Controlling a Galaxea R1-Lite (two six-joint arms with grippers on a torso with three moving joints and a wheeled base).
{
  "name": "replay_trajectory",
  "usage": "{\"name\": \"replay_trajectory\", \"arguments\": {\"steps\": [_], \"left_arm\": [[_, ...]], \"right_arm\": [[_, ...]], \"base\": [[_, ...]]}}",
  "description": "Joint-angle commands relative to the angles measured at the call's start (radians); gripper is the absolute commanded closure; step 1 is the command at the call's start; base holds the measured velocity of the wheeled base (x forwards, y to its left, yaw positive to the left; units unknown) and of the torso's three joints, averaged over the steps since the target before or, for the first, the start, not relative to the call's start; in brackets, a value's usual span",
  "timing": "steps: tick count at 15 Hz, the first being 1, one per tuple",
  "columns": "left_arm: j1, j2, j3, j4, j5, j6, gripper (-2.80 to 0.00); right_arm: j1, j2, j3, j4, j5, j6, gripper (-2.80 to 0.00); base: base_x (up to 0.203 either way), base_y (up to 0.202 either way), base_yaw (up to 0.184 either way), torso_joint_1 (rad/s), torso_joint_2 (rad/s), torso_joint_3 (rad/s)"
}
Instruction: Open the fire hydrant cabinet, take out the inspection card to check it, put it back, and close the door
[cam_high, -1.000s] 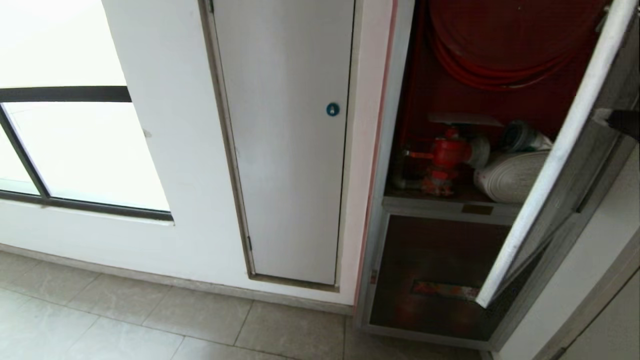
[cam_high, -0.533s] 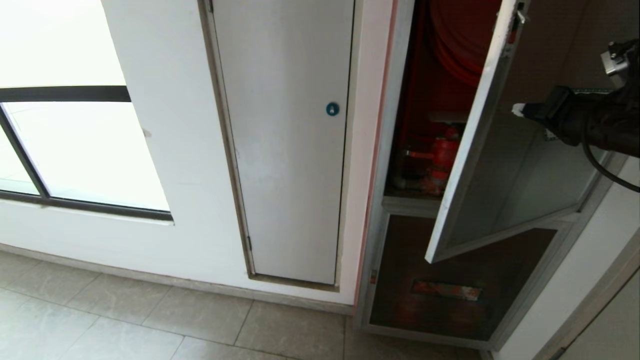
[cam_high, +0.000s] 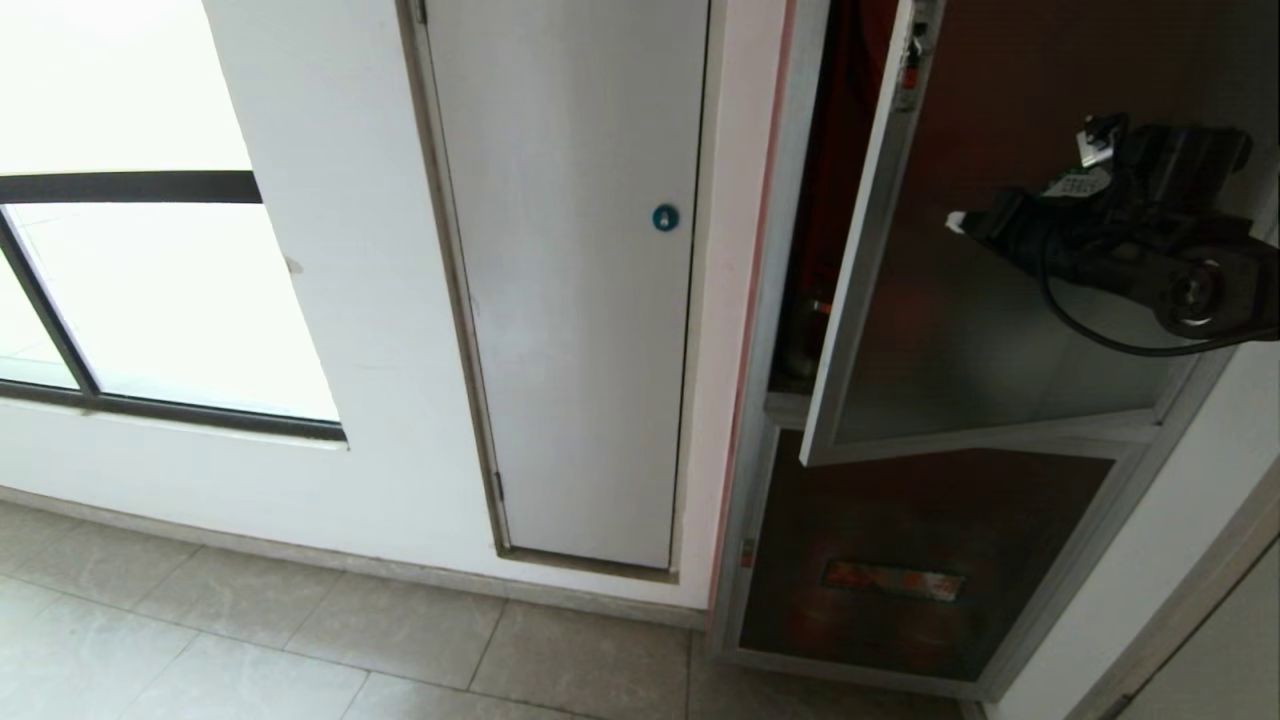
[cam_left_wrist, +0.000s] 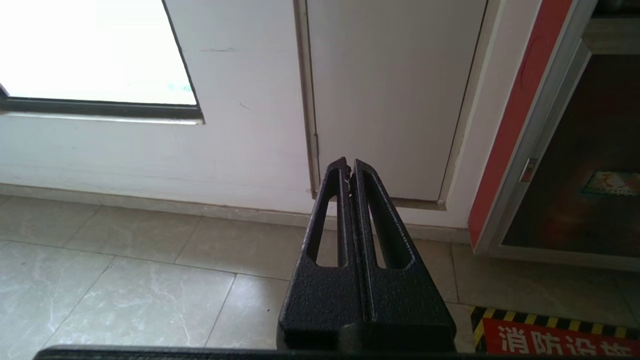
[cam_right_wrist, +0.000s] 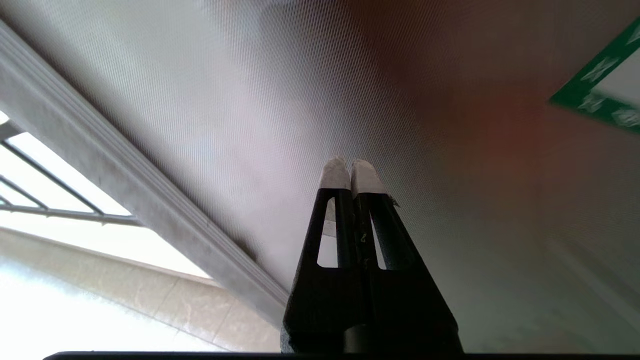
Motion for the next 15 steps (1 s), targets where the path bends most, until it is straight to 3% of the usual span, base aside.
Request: {"name": "replay_trajectory", "arguments": {"steps": [1,7,15], "left_arm": [[0.0,0.001,0.006,0.0,0.0,0.0,0.0],[0.0,0.001,0.006,0.0,0.0,0.001,0.0],[0.0,0.001,0.006,0.0,0.0,0.001,0.0]], "right_arm": [[0.007,0.027,-0.017,-0.002,0.002,0.001,0.0],[0.032,-0.149,0.155,0.097,0.009,-0.069,0.0],[0.058,-0.736,0.797,0.106,0.039,-0.231,0.0]], "base": [[0.0,0.0,0.0,0.0,0.0,0.0],[0.0,0.0,0.0,0.0,0.0,0.0],[0.0,0.0,0.0,0.0,0.0,0.0]]}}
